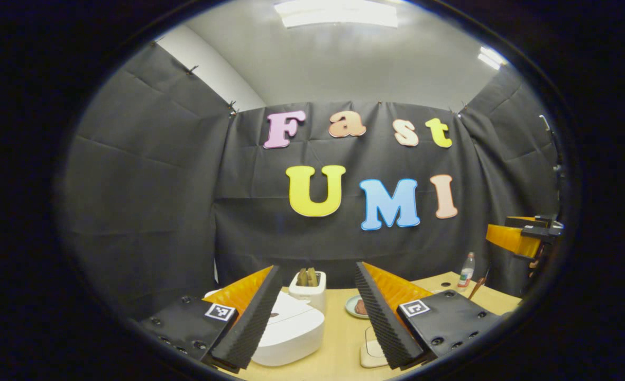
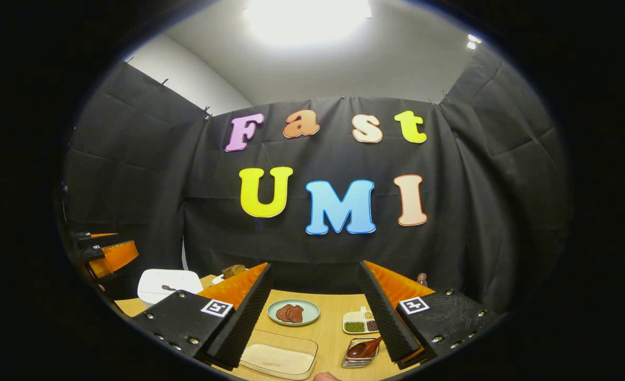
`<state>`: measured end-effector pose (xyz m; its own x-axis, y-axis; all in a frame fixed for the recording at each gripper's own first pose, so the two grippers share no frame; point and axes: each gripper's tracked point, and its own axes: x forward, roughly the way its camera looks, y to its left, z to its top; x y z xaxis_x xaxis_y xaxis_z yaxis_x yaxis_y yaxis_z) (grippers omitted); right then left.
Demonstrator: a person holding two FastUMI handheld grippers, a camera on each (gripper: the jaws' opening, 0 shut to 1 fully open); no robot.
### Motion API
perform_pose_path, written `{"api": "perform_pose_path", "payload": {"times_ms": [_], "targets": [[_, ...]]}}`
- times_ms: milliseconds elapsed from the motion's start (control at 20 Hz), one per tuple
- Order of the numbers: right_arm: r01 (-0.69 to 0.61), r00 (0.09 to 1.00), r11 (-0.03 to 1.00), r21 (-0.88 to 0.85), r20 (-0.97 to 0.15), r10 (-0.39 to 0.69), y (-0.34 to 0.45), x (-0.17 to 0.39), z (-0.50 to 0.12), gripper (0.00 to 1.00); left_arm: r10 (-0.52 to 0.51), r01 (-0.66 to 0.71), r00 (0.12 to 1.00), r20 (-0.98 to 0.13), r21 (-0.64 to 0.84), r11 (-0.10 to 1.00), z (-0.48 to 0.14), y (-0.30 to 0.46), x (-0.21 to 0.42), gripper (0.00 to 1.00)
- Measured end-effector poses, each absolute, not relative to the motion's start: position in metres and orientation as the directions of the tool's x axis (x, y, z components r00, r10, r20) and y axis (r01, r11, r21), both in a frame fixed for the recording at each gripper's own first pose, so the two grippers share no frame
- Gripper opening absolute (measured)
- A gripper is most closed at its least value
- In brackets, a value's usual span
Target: Close the left gripper, press the button to open the rice cooker; take a wooden spoon from the chopstick holder with the right hand, scoop a spoonful of rice and pour it into the rice cooker, then put the wooden spoon back into the chopstick holder.
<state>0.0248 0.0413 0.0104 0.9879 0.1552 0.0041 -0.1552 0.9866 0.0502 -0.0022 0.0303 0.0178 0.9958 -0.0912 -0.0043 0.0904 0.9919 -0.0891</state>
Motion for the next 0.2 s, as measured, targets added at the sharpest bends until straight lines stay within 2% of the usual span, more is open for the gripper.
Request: {"api": "perform_pose_path", "payload": {"times_ms": [50,150,200], "targets": [[-0.152,0.988,0.987,0.051,0.008,0.152,0.0406,0.0246,0.0122,0.99,-0.091,0.091,0.996,-0.001,-0.088,0.992,0.0183,0.0314,-0.0023,0.97],[-0.146,0.989,0.988,0.058,0.018,0.145,0.0402,0.0231,0.0153,0.98,-0.09,0.09,0.996,0.003,-0.087,0.992,0.0184,0.0333,-0.0033,1.0],[-0.143,0.99,0.988,0.062,0.021,0.142,0.0408,0.0232,0.0157,0.98,-0.091,0.091,0.996,0.005,-0.088,0.992,0.0189,0.0344,-0.0025,0.97]]}}
